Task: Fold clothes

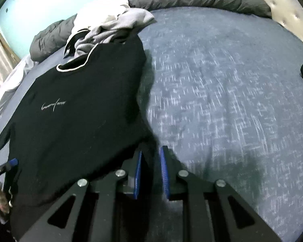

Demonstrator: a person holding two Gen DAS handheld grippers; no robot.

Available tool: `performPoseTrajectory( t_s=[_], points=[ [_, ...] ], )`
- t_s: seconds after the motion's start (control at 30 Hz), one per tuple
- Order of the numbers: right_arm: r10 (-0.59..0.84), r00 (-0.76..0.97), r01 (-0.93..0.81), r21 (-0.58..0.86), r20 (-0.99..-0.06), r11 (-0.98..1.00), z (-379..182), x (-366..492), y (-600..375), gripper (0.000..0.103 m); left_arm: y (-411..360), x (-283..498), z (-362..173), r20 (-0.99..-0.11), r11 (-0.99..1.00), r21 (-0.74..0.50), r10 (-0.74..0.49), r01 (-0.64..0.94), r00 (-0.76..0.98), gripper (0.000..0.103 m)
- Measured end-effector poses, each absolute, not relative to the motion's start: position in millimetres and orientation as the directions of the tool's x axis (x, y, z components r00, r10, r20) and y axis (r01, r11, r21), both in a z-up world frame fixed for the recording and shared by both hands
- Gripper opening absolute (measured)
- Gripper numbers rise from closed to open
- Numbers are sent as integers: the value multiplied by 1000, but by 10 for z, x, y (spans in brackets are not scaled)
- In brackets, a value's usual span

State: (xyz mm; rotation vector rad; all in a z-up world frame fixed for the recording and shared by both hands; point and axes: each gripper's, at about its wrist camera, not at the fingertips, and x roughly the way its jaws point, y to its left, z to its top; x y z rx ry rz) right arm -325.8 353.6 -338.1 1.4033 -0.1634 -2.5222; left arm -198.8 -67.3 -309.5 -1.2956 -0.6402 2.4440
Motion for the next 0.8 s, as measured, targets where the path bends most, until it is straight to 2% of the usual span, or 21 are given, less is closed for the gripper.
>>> performPoseTrajectory(
  t_s=[0.07, 0.17, 0.4, 0.63, 0.8],
  points=[
    [-278, -505, 147, 236, -817, -960, -3303, -3211, 3660, 28, -670, -1995, -3099, -700, -855, -516, 459, -57, -547, 65],
    [-268, -542, 104, 252, -797, -962, -3135, -3189, 3871, 29, -663, -2000, -3098, -700, -856, -514, 459, -60, -547, 65],
    [-308, -544, 81, 316, -781, -945, -2908, -3791, 3788, 43, -656, -1982, -3094, -706, -864, -499, 447, -63, -550, 65],
    [-310, -521, 103, 301, -796, -948, -2896, -4542, 3341, 44, -660, -2002, -3107, -709, -868, -492, 445, -69, -547, 65],
    [-266, -497, 127, 234, -826, -964, -3015, -4914, 3085, 44, -647, -2022, -3127, -715, -874, -480, 438, -74, -544, 65]
  ],
)
